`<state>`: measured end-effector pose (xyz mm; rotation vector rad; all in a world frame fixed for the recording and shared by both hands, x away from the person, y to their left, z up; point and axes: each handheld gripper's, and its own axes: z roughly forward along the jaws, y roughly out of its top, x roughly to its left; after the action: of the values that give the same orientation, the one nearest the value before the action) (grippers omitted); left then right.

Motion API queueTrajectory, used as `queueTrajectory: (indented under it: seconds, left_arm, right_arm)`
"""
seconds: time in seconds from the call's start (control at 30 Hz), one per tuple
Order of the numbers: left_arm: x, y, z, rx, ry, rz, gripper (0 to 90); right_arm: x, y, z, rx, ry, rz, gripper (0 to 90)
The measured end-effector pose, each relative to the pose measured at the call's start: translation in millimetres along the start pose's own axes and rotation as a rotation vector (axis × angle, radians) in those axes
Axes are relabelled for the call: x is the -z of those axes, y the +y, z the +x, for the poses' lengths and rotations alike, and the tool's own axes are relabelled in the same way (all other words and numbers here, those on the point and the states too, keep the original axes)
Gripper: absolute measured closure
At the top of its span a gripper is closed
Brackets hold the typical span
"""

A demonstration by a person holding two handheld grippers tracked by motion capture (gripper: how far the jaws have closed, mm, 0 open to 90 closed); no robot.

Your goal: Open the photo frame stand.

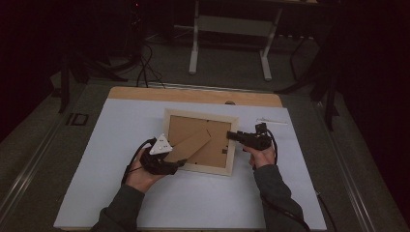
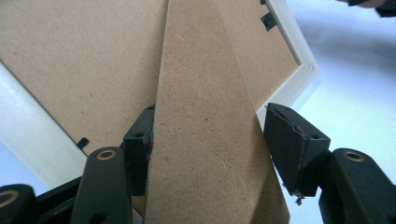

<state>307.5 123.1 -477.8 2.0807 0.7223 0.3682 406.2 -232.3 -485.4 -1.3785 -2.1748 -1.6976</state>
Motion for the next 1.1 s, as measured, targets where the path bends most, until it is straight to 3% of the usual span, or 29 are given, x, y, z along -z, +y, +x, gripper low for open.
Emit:
queueTrajectory:
  seconds: [0.2, 0.53, 0.67, 0.87, 1.0, 1.1]
  left_arm:
    - [2.1, -0.9, 2.4, 0.014, -0.020, -0.004, 41.5]
    - [9.7, -1.9, 5.4, 0.050, -0.067, -0.053, 41.7]
    - [13.8, -2.5, 8.7, 0.059, -0.057, -0.061, 41.6]
    - [23.1, -3.2, 15.1, 0.090, -0.054, -0.109, 41.8]
    - [32.5, -4.7, 27.2, 0.143, -0.029, -0.151, 42.7]
    - [33.7, -5.3, 33.0, 0.169, -0.009, -0.154, 43.6]
  right_arm:
    - [1.1, 1.2, 1.7, 0.015, 0.005, -0.005, 61.5]
    - [2.9, 1.3, 3.9, 0.046, 0.010, -0.015, 62.0]
    - [3.6, 1.5, 5.4, 0.056, 0.011, -0.019, 62.1]
    - [3.8, 1.7, 6.1, 0.064, 0.011, -0.022, 62.1]
    - [4.3, 1.8, 6.8, 0.069, 0.012, -0.022, 62.2]
    - [4.6, 1.8, 7.4, 0.074, 0.012, -0.023, 62.2]
